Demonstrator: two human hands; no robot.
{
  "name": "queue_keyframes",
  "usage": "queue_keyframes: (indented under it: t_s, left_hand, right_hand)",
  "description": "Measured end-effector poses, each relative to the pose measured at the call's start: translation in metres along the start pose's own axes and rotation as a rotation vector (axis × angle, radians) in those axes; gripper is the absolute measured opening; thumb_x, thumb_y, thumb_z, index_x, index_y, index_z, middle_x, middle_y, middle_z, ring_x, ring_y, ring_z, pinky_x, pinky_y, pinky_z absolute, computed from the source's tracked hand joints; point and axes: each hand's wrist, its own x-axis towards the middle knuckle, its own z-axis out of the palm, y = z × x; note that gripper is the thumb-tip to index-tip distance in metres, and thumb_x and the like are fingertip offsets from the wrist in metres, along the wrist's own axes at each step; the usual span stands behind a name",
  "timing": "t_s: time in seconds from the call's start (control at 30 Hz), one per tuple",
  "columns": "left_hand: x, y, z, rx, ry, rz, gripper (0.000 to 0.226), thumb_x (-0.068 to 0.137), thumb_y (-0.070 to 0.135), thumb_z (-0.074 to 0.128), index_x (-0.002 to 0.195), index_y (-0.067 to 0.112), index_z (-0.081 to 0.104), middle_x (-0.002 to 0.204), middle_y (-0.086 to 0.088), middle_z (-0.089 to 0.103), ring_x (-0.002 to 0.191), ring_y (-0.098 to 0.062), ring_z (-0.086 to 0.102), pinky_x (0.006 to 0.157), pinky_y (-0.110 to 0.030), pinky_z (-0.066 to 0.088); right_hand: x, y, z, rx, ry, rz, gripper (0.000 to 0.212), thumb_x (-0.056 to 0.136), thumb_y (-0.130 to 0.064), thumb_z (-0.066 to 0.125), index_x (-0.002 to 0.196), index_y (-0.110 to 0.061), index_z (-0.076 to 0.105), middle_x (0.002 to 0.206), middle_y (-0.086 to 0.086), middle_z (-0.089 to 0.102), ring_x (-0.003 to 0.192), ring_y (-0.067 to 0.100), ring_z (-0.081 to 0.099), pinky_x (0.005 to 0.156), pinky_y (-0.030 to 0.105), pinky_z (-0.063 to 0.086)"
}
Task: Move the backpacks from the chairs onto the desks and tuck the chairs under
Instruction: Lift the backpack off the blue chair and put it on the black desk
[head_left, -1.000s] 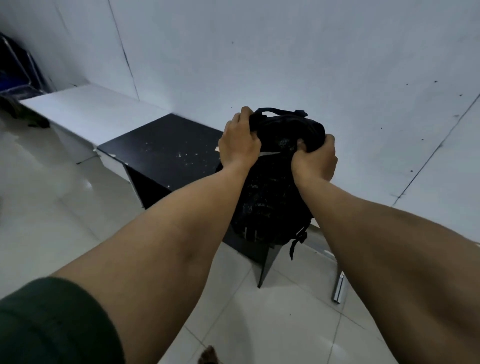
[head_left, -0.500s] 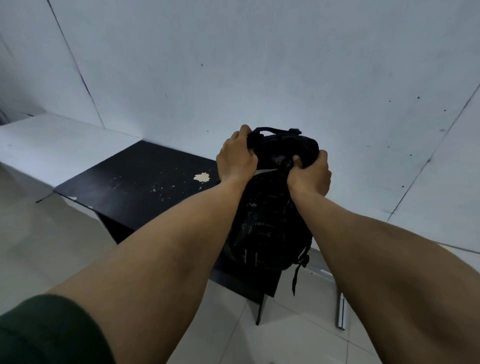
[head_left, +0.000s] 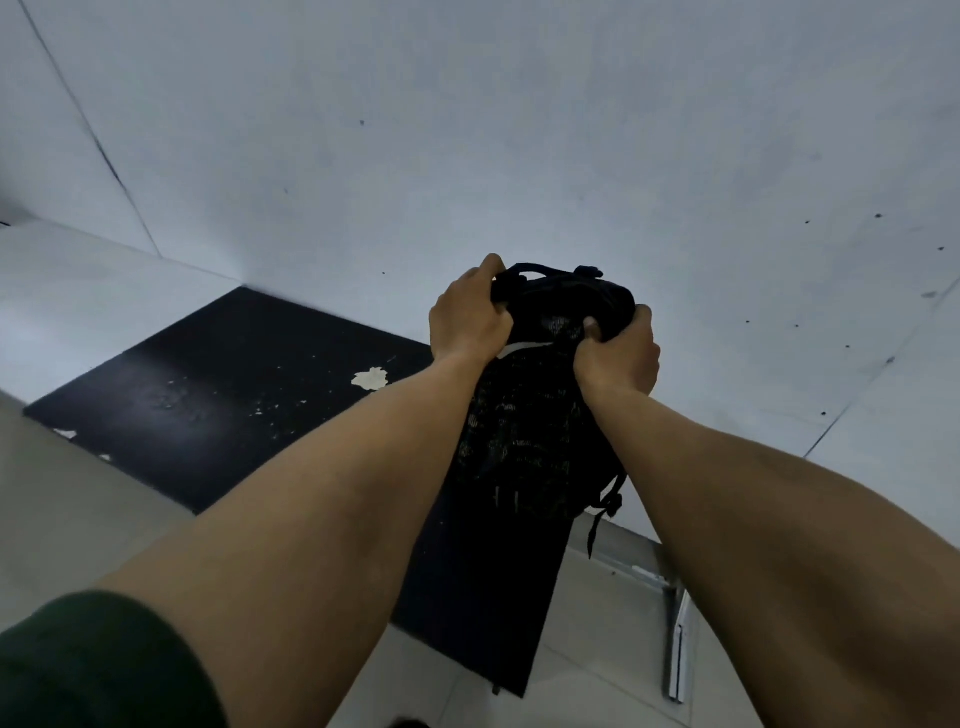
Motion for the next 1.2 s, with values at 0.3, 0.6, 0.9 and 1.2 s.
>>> queue_keyframes:
  t_s: [0.3,0.6,0.9,1.2]
  left_hand:
    - [0.084,-0.020,0.046,-0.052,-0.067,0.109,0.032,0.071,0.007,0.047,0.098,0.024,0.049,0.079,0.004,0.058,0.070,-0.020,0.052,0.057,-0.030,0.035]
    - [0.151,-0.039,0.091,-0.063,-0.177,0.190,0.036,0.068,0.008,0.049,0.100,0.024,0.051,0.078,0.004,0.059,0.071,-0.020,0.051,0.058,-0.030,0.035]
    - [0.197,-0.039,0.157,-0.091,-0.206,0.166,0.036,0.072,0.007,0.050,0.105,0.023,0.053,0.085,0.003,0.061,0.075,-0.019,0.053,0.060,-0.030,0.037]
    - [0.228,-0.050,0.192,-0.121,-0.222,0.081,0.034,0.080,0.012,0.060,0.111,0.019,0.047,0.078,0.005,0.054,0.069,-0.017,0.054,0.056,-0.030,0.035]
  right_hand:
    - [0.069,-0.008,0.048,-0.045,0.084,0.075,0.031,0.095,-0.032,0.059,0.117,-0.014,0.048,0.088,-0.002,0.052,0.081,0.023,0.052,0.073,0.033,0.041]
    - [0.120,-0.004,0.090,-0.100,0.134,0.179,0.032,0.095,-0.031,0.060,0.118,-0.012,0.048,0.096,0.004,0.057,0.085,0.026,0.055,0.074,0.033,0.042]
    - [0.189,0.019,0.115,-0.161,0.083,0.224,0.034,0.094,-0.031,0.059,0.119,-0.012,0.047,0.102,0.008,0.061,0.096,0.030,0.062,0.079,0.037,0.049]
    - [0.231,0.033,0.135,-0.186,0.019,0.209,0.037,0.095,-0.029,0.059,0.125,-0.012,0.046,0.108,0.007,0.061,0.089,0.023,0.056,0.075,0.033,0.043]
